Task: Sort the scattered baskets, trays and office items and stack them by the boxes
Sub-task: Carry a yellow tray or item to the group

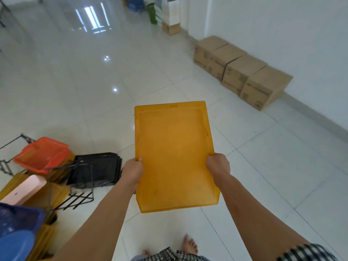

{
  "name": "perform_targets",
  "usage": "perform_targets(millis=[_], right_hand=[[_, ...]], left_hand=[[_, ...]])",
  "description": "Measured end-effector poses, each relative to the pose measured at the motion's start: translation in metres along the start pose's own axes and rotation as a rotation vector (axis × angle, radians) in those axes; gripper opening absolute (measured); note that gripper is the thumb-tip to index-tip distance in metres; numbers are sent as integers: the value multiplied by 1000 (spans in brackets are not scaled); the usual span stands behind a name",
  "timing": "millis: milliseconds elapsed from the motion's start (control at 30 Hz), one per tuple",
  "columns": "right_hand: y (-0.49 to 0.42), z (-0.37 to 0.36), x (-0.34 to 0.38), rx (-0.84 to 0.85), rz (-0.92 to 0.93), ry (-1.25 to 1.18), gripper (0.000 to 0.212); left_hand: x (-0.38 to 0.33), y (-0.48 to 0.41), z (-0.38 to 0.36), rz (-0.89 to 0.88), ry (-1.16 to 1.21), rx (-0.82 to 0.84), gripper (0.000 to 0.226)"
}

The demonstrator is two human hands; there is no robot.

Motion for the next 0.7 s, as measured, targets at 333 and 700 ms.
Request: perform_targets(millis=[333,700], right_hand=[[-55,93,-54,-151,-156,-135,19],[-135,157,-69,-345,-325,-263,13]], left_hand=[[-85,-12,-123,-133,-203,127,46],[-185,-61,-244,-157,-371,239,47]])
Point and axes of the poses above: each hand's wrist, its own y-axis away from the middle knuckle, its own z-axis out of the back of the hand, x = y × z, the point moved 7 cm from there along -y, towards the middle knuckle, and after that the axes turned 4 degrees about z, right-handed, at the moved point
